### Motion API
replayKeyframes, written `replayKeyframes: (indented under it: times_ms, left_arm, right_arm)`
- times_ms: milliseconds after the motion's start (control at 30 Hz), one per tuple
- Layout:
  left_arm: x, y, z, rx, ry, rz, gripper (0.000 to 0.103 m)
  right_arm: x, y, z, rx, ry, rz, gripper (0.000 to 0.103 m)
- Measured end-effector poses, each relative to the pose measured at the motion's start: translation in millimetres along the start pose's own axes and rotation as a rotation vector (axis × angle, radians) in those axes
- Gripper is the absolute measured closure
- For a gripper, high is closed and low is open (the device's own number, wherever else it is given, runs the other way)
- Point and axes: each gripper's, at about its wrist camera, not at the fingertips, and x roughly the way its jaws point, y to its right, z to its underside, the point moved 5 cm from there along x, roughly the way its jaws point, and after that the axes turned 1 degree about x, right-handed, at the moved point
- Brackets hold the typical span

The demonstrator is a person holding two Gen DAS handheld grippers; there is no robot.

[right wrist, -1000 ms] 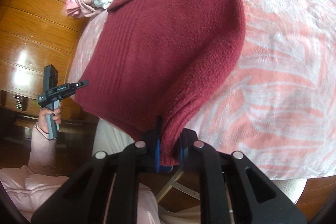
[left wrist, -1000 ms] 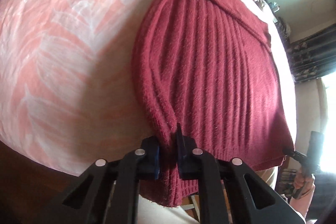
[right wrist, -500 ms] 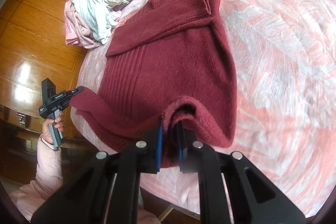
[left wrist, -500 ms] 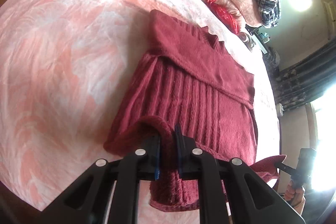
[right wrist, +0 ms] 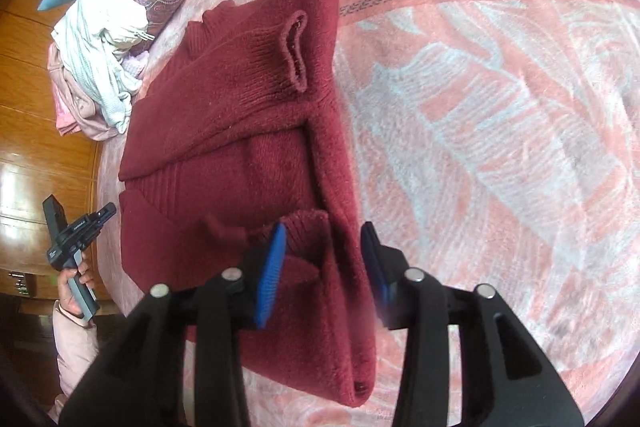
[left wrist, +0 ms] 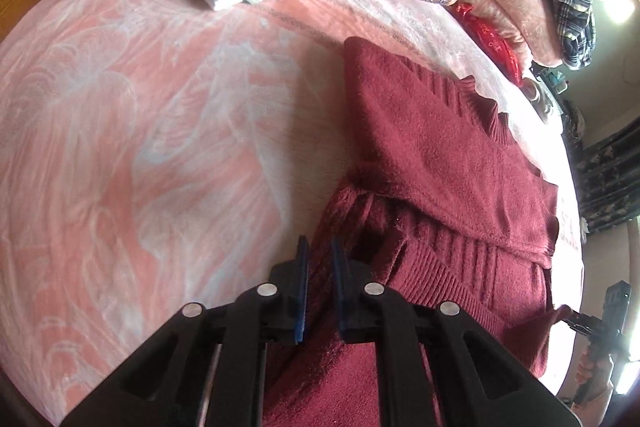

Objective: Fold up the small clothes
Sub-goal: 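Lift the ribbed hem with both tools and fold it toward the collar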

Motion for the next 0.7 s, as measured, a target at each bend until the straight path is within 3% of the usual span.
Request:
replayKeyframes:
  times_ms: [67,133,233,367,600,667,700]
  left_arm:
    - [-8.4,1.6,0.8,0.03,0.019,0.009,0.078]
    - [-14.6,9.1,3.6,0.081,0.027,0.02,0.057]
    - [-14.9,25.2,11.6,0.173,0.018,0.016,0.052]
    - [4.7,38.4,25.7,0.299,-0.034,-0.062,0.051]
    - [29.1,45.9,44.4,0.368,-0.103,-0.086,0.052]
    - [33.5,46.3,45.8,0.376,-0.112,-0.084,0.057]
    - [34.3,46.6,46.0,0.375,-0.117,-0.075,0.069]
  right_arm:
    - [-11.0,1.0,4.2,-0.022,0.012,0.0,0.052]
    - [-18.8,-3.8,8.8,-0.059,0.019,-0.013,0.045]
    - [-23.4,-13.1,18.3,-0.122,0.014,0.0,0.042]
    - [-12.8,-21.1,29.7,-0.171,-0.019,0.018,0.041]
    - [1.7,-18.9,34.4,-0.165,-0.051,0.023,0.041]
    - [2.0,-18.2,35.0,-0.165,-0.053,0.018,0.041]
    - [1.3,-17.7,35.3,-0.165,-0.053,0.015,0.041]
